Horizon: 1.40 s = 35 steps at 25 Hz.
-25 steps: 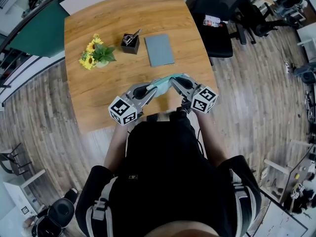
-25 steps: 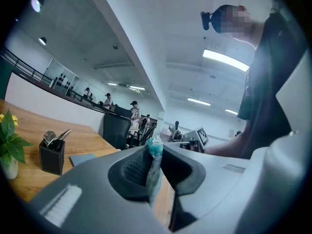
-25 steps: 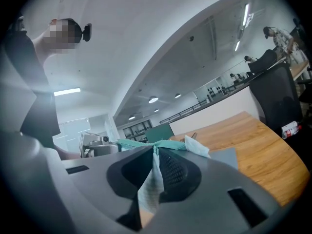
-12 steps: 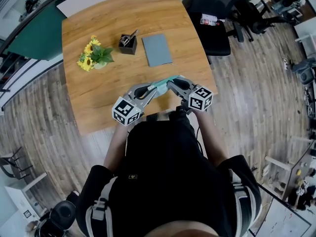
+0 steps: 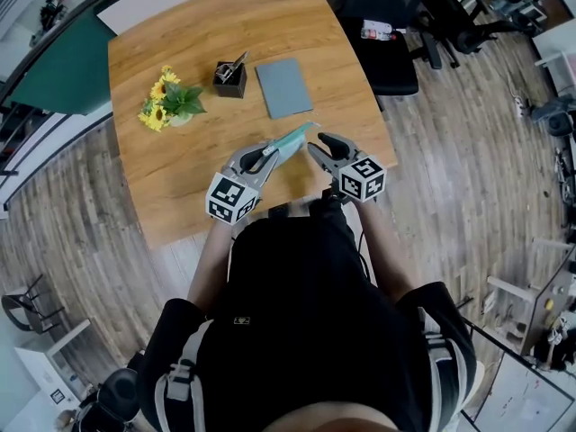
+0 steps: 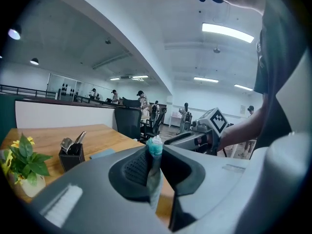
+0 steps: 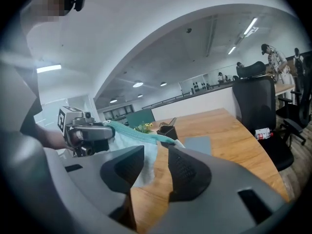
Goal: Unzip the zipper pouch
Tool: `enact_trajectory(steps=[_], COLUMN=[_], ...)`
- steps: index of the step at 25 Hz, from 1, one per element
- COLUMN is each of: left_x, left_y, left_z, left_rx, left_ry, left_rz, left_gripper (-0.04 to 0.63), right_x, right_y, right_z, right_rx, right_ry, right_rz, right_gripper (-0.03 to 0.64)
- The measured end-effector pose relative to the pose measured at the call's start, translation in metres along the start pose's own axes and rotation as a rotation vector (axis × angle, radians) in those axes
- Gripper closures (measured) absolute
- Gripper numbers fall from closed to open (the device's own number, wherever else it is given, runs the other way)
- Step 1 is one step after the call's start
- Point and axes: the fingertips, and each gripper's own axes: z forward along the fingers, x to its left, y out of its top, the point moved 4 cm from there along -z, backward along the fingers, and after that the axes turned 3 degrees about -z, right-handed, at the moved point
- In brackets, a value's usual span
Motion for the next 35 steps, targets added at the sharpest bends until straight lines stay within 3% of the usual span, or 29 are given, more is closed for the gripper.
enact_trajectory(steps=[10, 17, 23, 35], left_x=[0.011, 0.018, 0.018, 0.015], left_y=[-0.008, -0.008, -0.007, -0.010], left_z=[0.004, 0.003, 0.005, 0.010], left_rx=[0.068, 0.090, 0.101, 0.169], left_ry=[0.080, 0.117, 0.148, 0.203], left_rz=[0.069, 0.092, 0.122, 0.236], left_gripper=[0.547, 0.546, 0.546, 0.546], right_x=[0.046, 0.076, 0.098, 0.112], right_y=[0.029, 0.046, 0.057, 0.063], right_z=[0.010, 0.023, 0.035, 0.051], right_rx=[-0.011, -0.025, -0.024, -0.001], right_ry=[0.081, 0.149, 0.202, 0.210], right_rz=[-0.203, -0.277, -0.341, -0.471], right_gripper=[0.574, 0.594, 0.589, 0.509])
